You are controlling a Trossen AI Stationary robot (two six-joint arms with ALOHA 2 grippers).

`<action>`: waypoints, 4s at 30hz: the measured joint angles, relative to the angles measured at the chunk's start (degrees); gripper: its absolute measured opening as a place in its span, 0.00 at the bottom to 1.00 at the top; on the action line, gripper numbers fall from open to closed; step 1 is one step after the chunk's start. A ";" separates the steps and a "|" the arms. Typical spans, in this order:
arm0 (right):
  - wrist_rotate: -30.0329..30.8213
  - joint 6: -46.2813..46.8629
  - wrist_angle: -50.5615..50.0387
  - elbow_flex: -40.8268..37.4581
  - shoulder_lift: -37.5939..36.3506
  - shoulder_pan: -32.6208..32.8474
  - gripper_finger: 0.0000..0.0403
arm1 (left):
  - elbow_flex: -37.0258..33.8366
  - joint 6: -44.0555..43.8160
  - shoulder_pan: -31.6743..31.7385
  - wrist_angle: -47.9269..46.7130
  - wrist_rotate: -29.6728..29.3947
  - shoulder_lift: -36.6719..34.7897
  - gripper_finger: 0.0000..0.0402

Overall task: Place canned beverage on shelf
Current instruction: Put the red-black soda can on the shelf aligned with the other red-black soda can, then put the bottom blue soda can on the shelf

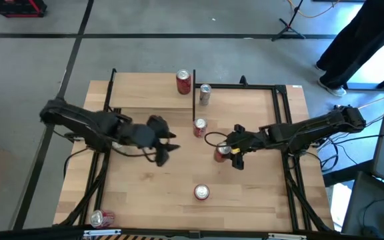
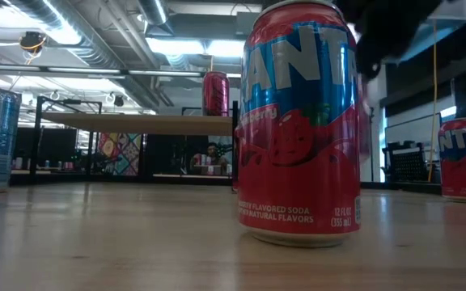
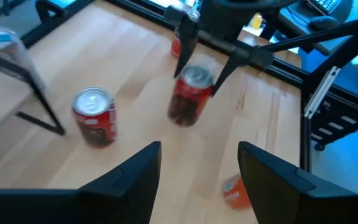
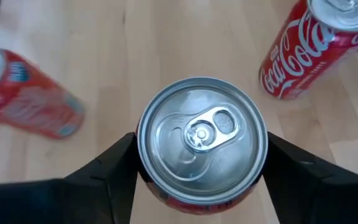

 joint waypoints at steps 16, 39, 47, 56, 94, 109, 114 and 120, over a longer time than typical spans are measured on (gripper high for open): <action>3.54 -0.97 -11.78 37.08 11.66 -12.88 0.64 | 0.02 15.43 0.00 -9.25 -2.39 -13.79 0.52; -0.33 -5.43 -14.23 62.05 39.27 -27.91 0.64 | 0.04 17.30 0.02 -10.34 -5.33 -14.63 0.52; 0.45 -6.67 -13.40 62.12 41.68 -27.87 0.64 | 0.04 17.50 0.02 -10.29 -6.39 -14.62 0.52; 1.37 -8.24 -12.97 62.13 42.07 -28.13 0.64 | 0.04 17.50 0.02 -10.16 -6.39 -14.61 0.52; 6.54 -8.23 -33.55 57.57 26.14 -13.56 0.98 | 0.04 -6.59 1.57 -34.36 0.75 -14.61 0.76; 2.58 -4.69 -32.31 45.09 26.01 -13.33 0.98 | -12.20 -0.09 1.57 -46.07 16.20 -15.37 0.79; 2.58 -4.52 -32.21 44.65 26.01 -13.33 0.98 | -18.46 1.16 2.78 -47.33 18.89 -17.89 0.78; 2.55 -4.54 -30.80 44.65 26.01 -13.33 0.98 | -24.30 5.00 6.47 -45.63 22.18 -19.25 0.78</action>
